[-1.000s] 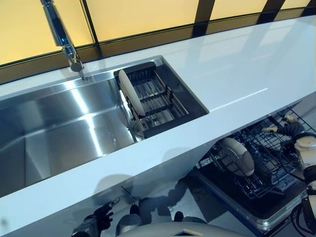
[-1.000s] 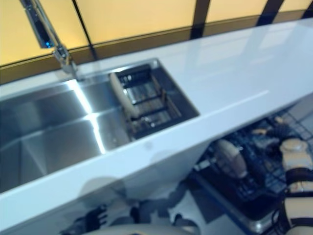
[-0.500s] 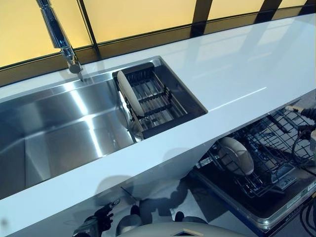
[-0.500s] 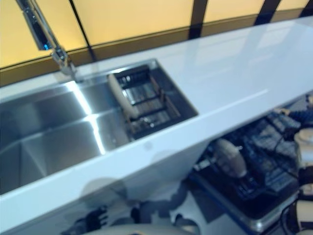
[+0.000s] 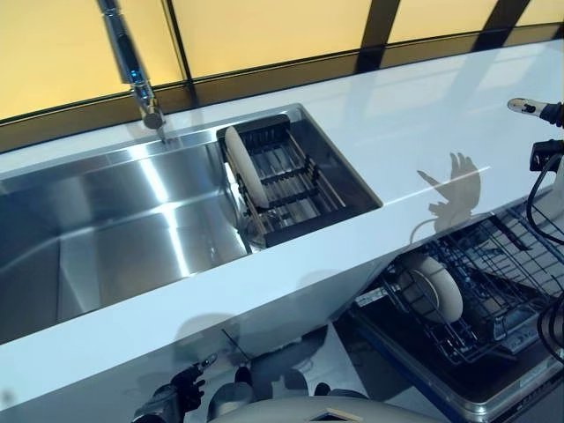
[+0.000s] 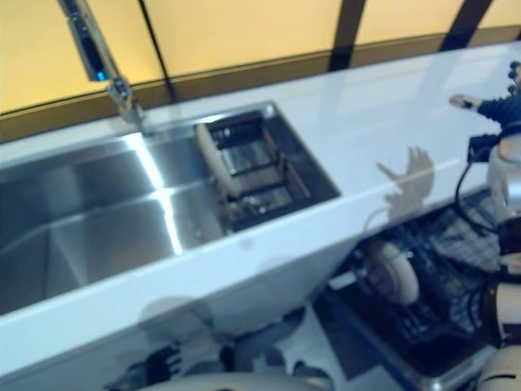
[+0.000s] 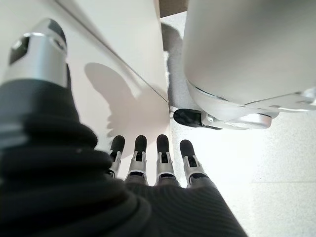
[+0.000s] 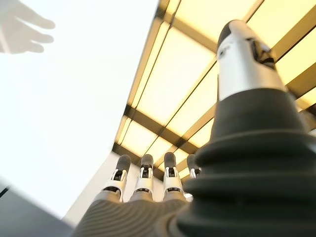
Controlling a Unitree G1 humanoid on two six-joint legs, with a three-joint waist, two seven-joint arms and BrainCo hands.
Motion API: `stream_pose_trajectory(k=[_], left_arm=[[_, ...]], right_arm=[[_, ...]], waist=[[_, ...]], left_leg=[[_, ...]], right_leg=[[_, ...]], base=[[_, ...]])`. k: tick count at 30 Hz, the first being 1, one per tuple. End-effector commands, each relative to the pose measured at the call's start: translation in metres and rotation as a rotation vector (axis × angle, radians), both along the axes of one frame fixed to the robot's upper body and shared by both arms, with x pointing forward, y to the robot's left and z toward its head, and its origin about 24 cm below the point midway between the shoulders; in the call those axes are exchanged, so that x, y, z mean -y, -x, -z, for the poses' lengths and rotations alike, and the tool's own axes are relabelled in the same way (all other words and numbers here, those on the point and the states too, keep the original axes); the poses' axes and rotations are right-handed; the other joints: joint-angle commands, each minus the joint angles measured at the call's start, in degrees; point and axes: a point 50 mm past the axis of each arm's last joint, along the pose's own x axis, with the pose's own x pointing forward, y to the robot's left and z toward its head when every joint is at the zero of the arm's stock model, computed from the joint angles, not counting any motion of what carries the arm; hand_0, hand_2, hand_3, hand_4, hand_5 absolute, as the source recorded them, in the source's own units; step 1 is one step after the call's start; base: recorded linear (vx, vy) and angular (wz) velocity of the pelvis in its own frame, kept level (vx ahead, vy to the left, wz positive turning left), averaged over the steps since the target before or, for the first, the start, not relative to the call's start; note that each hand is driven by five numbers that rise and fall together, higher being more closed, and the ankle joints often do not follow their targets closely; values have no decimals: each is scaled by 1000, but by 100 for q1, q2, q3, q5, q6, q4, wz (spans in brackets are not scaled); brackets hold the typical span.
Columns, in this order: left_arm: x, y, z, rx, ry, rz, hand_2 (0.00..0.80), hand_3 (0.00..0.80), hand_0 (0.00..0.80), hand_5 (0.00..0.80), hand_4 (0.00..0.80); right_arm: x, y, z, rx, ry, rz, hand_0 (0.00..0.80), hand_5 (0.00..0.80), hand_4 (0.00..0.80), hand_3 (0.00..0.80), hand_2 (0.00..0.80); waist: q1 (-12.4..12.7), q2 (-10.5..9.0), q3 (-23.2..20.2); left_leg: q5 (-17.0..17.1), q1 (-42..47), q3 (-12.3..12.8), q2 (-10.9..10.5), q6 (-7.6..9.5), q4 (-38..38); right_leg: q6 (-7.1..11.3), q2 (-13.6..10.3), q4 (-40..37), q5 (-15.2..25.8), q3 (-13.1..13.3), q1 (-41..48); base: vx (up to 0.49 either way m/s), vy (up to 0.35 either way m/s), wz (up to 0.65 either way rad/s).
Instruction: Take plates into dishwasher
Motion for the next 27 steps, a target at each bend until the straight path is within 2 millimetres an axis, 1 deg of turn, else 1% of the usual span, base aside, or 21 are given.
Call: stream_pose_trajectory(k=[1, 3, 7, 12, 13, 15, 18, 21, 23, 27], left_arm=[[-6, -14, -3, 7, -45, 62, 0, 0, 0, 0, 0], [-5, -14, -3, 4, -47, 64, 0, 0, 0, 0, 0], [-3, -16, -3, 2, -47, 68, 0, 0, 0, 0, 0], [0, -20, -3, 8, -47, 73, 0, 0, 0, 0, 0], [0, -20, -3, 8, -47, 73, 0, 0, 0, 0, 0], [3, -21, -3, 7, -47, 80, 0, 0, 0, 0, 0], [5, -22, -2, 4, -45, 84, 0, 0, 0, 0, 0], [8, -22, -2, 1, -42, 91, 0, 0, 0, 0, 0], [10, -21, -1, 0, -39, 92, 0, 0, 0, 0, 0], [14, -21, 0, 4, -33, 96, 0, 0, 0, 0, 0]], right_arm=[[-24, -9, -43, 108, 63, -95, 0, 0, 0, 0, 0], [-40, -17, -46, 102, 73, -148, 0, 0, 0, 0, 0], [-65, -27, -48, 87, 89, -228, 0, 0, 0, 0, 0], [-100, -40, -43, 52, 111, -327, 0, 0, 0, 0, 0], [-104, -41, -42, 45, 111, -338, 0, 0, 0, 0, 0], [-124, -47, -34, 19, 90, -391, 0, 0, 0, 0, 0], [-144, -51, -25, -10, 71, -443, 0, 0, 0, 0, 0], [-168, -57, -9, -68, 56, -506, 0, 0, 0, 0, 0], [-179, -59, 0, -98, 49, -535, 0, 0, 0, 0, 0], [-197, -63, 11, -139, 16, -574, 0, 0, 0, 0, 0]], waist=[[331, -474, -187], [393, -492, -186], [474, -497, -181], [596, -491, -174], [608, -489, -175], [672, -483, -162], [731, -472, -141], [814, -456, -124], [857, -444, -111], [961, -433, -75]], left_leg=[[-468, 266, -95, -84, 13, -10], [-450, 256, -127, -91, 7, -10], [-427, 235, -188, -98, -4, -10], [-393, 215, -278, -110, -10, -10], [-388, 211, -288, -111, -10, -10], [-369, 195, -329, -115, -11, -10], [-356, 194, -366, -123, -10, -10], [-333, 180, -410, -137, -4, -10], [-315, 166, -438, -142, -3, -10], [-285, 135, -498, -151, -4, -10]], right_leg=[[311, -333, 7, 271, -19, -170], [307, -338, 7, 275, -65, -153], [308, -354, 7, 272, -126, -129], [296, -375, 9, 268, -216, -84], [295, -377, 8, 268, -225, -80], [293, -392, 10, 270, -273, -61], [285, -405, 13, 272, -314, -37], [281, -423, 9, 285, -376, -15], [273, -430, 10, 289, -411, -8], [268, -447, 7, 297, -484, 12]], base=[[3, 2, 8], [8, 4, 17], [6, 3, 10], [10, 5, 12], [0, 0, 0], [6, 3, 2], [9, 11, 9], [8, 24, 22], [9, 34, 9], [14, 40, 10]])
